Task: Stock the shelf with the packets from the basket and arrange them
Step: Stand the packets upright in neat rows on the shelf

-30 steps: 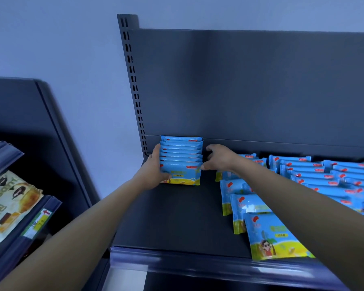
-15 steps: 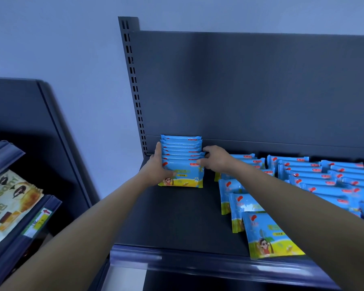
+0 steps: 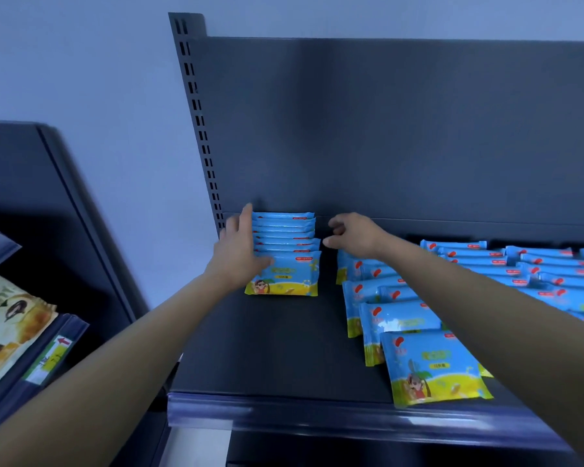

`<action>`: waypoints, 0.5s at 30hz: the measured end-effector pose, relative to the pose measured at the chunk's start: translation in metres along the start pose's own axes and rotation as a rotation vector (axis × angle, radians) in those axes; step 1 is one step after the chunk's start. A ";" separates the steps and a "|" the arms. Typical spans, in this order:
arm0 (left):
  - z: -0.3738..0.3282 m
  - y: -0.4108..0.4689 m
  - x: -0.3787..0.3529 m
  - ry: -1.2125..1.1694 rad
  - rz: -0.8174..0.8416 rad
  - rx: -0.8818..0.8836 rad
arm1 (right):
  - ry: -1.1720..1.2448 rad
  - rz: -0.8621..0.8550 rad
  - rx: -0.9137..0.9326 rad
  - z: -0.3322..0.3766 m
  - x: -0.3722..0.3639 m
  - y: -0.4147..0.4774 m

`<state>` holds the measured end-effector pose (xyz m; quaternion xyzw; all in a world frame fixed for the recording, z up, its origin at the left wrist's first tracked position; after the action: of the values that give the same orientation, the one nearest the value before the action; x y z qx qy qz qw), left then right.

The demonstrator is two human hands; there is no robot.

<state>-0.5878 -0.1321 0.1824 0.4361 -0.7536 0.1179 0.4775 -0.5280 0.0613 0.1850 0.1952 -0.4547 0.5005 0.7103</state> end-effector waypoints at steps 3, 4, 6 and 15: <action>-0.060 -0.001 0.005 0.038 -0.052 -0.173 | -0.065 -0.043 -0.012 -0.016 0.020 0.006; -0.083 -0.003 -0.002 -0.007 -0.021 -0.232 | -0.096 -0.037 -0.019 -0.024 0.024 0.008; -0.124 -0.012 -0.028 -0.091 0.104 -0.323 | -0.171 0.019 -0.039 -0.042 0.027 0.009; -0.162 -0.038 -0.158 0.346 0.544 -0.392 | -0.361 0.247 -0.151 -0.115 0.028 0.006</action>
<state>-0.4326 0.0275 0.1263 0.0942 -0.7584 0.1659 0.6233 -0.4790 0.1630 0.1489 0.1706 -0.6313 0.5051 0.5632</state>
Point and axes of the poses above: each hand's wrist, its own y-axis towards the middle knuckle, its own x-axis out of the back of the hand, z = x × y, the point moved 10 cm from there along y, towards the middle knuckle, and after that the axes turned 9 degrees about -x, right-handed, at the moved point
